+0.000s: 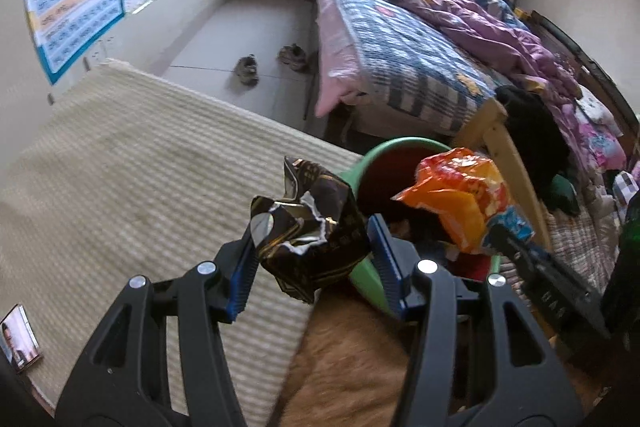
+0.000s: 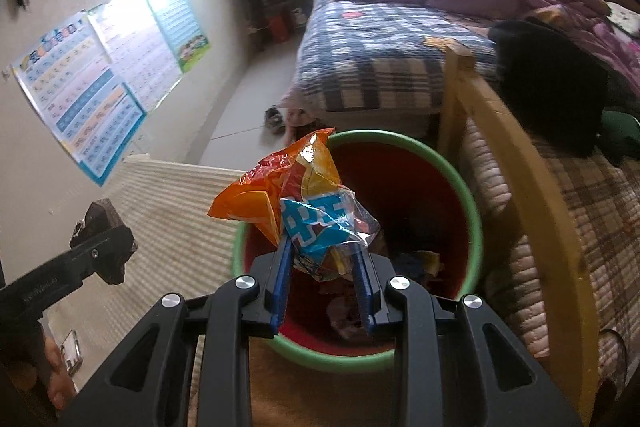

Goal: Collect trash

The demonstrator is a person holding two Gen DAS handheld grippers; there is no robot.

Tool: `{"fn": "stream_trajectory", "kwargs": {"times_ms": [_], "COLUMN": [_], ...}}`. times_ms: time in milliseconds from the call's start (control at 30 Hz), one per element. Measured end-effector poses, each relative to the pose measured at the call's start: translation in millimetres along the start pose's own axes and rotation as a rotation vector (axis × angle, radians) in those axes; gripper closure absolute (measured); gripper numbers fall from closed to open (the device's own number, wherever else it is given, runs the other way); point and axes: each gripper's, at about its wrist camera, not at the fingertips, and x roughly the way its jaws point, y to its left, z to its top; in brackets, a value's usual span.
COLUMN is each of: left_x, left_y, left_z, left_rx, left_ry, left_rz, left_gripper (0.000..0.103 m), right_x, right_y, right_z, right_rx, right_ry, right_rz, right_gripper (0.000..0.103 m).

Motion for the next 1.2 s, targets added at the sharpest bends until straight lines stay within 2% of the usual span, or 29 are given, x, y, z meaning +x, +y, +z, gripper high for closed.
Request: {"fn": "stream_trajectory", "kwargs": {"times_ms": [400,433,500,533,733,833,900,1000,1067,1133,1200], "left_x": [19,20,23,21,3,-18,-39,-77,-99,-124,-144], "left_y": [-51,-53,-57,-57,-40,-23,-8,13,27,43,58], "left_z": [19,19,19,18,14,12,11,7,3,-4,-8], "left_rx": [0.079,0.085,0.101,0.106,0.089,0.069,0.052,0.042,0.044,0.034,0.002], "left_ry": [0.023,0.03,0.049,0.036,-0.014,-0.072,-0.134,-0.266,-0.351,-0.441,-0.497], "left_rz": [-0.083,-0.091,-0.092,-0.084,-0.059,-0.031,0.003,0.083,0.148,0.244,0.315], "left_gripper": [0.052,0.05,0.025,0.023,0.019,0.015,0.008,0.006,0.006,0.006,0.006], "right_x": [-4,-4,-3,-4,-10,-20,-27,-44,-60,-73,-83], "right_y": [-31,-33,-34,-35,-28,-13,0,26,49,71,91], "right_z": [0,1,0,0,2,4,5,8,9,9,9], "right_rx": [0.043,0.045,0.058,0.066,0.064,0.031,-0.001,-0.052,-0.096,-0.149,-0.202], "right_ry": [0.004,0.004,0.0,-0.002,-0.022,-0.062,-0.102,-0.193,-0.279,-0.342,-0.379], "right_rz": [-0.105,-0.108,-0.12,-0.119,-0.12,-0.099,-0.075,-0.001,0.05,0.089,0.116], "right_gripper": [0.074,0.072,0.063,0.058,0.05,0.046,0.04,0.023,0.006,0.006,0.006]}}
